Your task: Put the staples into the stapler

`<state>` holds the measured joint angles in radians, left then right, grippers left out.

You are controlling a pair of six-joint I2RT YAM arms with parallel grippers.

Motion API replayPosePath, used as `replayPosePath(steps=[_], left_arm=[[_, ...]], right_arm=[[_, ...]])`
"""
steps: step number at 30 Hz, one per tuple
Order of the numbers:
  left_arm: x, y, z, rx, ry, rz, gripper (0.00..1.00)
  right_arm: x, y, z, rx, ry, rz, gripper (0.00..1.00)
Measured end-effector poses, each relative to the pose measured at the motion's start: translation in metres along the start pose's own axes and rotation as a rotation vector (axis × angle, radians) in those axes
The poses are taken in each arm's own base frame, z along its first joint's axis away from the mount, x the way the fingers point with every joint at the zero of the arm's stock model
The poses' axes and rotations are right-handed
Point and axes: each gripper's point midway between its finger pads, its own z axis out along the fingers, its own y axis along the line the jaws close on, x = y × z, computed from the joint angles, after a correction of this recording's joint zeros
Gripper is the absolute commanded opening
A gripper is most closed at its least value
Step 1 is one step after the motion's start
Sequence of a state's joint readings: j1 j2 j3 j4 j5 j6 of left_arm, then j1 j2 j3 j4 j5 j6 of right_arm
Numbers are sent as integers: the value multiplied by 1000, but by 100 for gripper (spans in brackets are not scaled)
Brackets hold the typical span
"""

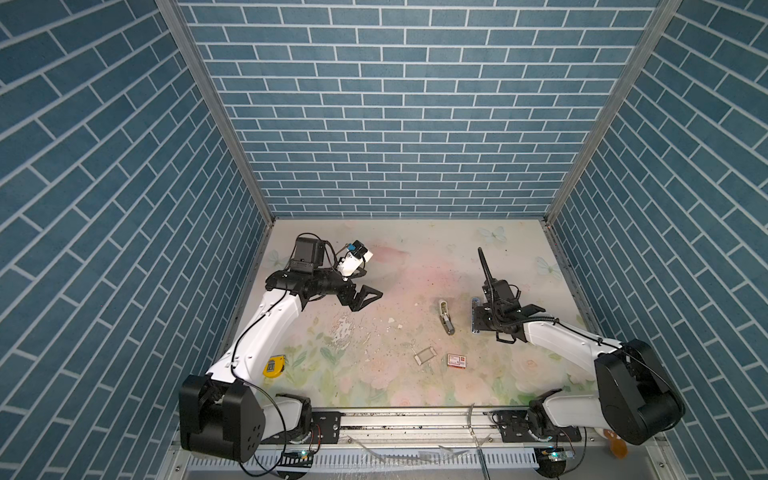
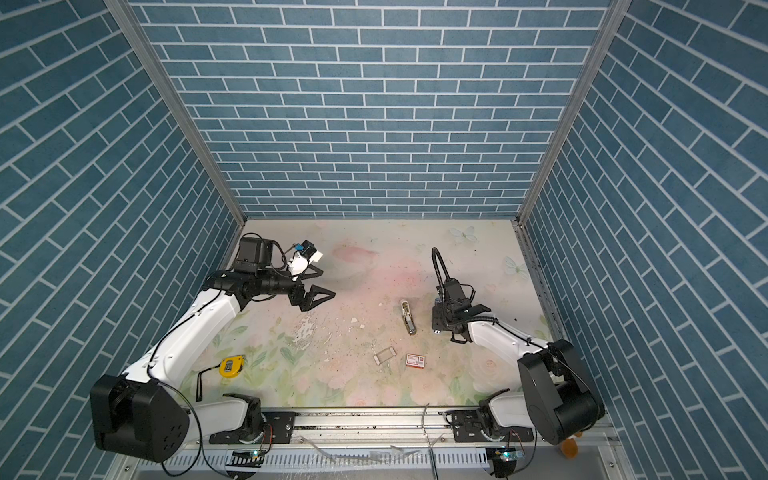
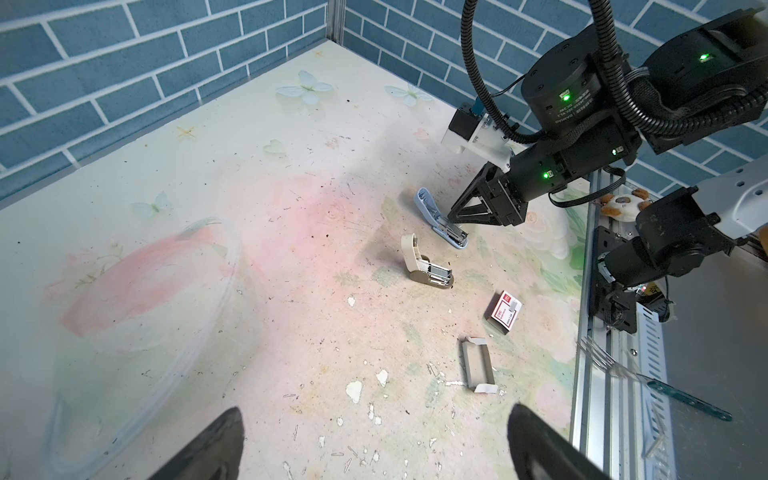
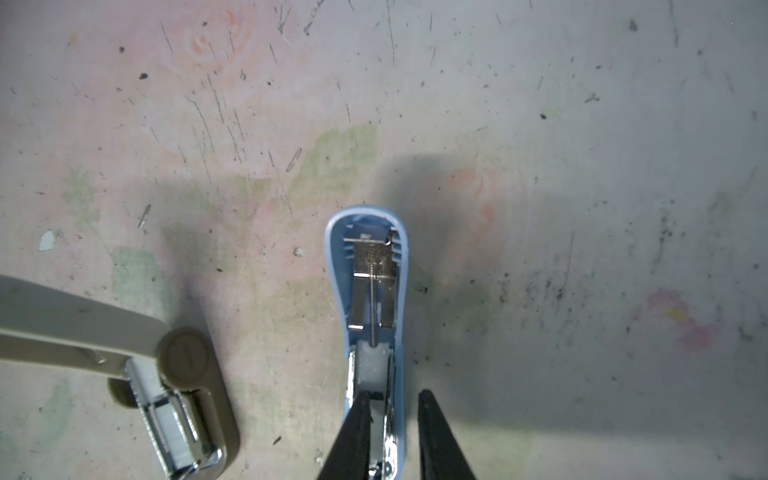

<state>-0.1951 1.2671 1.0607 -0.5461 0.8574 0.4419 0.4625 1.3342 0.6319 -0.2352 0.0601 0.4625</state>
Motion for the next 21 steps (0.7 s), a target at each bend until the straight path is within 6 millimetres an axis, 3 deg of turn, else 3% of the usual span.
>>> replayPosePath(steps=[21], left_arm=[[0, 0, 0, -1, -2, 1, 100]], right_arm=[[1, -3, 9, 24, 18, -3, 23]])
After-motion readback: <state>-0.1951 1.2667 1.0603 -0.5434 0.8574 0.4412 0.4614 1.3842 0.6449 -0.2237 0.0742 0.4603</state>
